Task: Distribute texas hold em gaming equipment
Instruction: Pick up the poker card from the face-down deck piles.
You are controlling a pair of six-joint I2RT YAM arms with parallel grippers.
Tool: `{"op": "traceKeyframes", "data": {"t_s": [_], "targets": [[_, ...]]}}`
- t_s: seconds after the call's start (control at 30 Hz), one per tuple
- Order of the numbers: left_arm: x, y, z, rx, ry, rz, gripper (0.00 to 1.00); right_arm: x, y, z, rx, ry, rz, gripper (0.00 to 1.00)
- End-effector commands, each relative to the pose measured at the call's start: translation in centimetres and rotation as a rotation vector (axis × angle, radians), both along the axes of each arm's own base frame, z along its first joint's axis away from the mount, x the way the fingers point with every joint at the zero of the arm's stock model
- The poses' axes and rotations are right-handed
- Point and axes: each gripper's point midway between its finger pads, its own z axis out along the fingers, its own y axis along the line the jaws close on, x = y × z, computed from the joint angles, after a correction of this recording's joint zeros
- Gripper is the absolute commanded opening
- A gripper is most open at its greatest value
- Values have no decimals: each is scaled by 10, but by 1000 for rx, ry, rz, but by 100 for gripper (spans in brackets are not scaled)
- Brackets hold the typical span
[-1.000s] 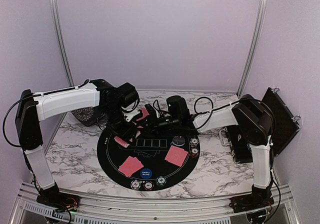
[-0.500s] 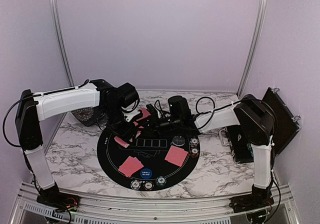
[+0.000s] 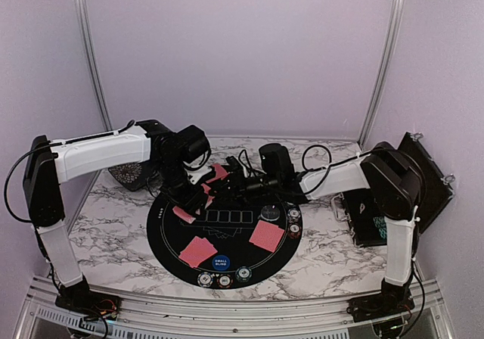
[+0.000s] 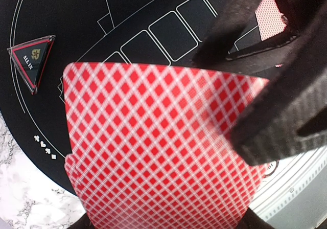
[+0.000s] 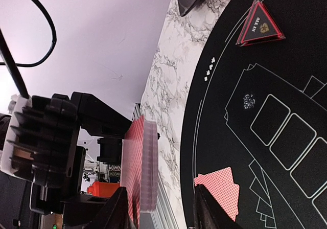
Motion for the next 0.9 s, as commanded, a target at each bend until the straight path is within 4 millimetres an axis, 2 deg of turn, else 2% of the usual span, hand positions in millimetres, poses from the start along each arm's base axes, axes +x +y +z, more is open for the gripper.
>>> {"op": "traceKeyframes", "data": {"t_s": [0.0, 0.87], "targets": [[-2, 2, 3, 2, 2, 1, 57, 2, -6, 20, 19, -37, -21, 42], [-2, 2, 2, 5, 3, 2, 57, 1, 0, 31, 72, -16, -24, 25]]}}
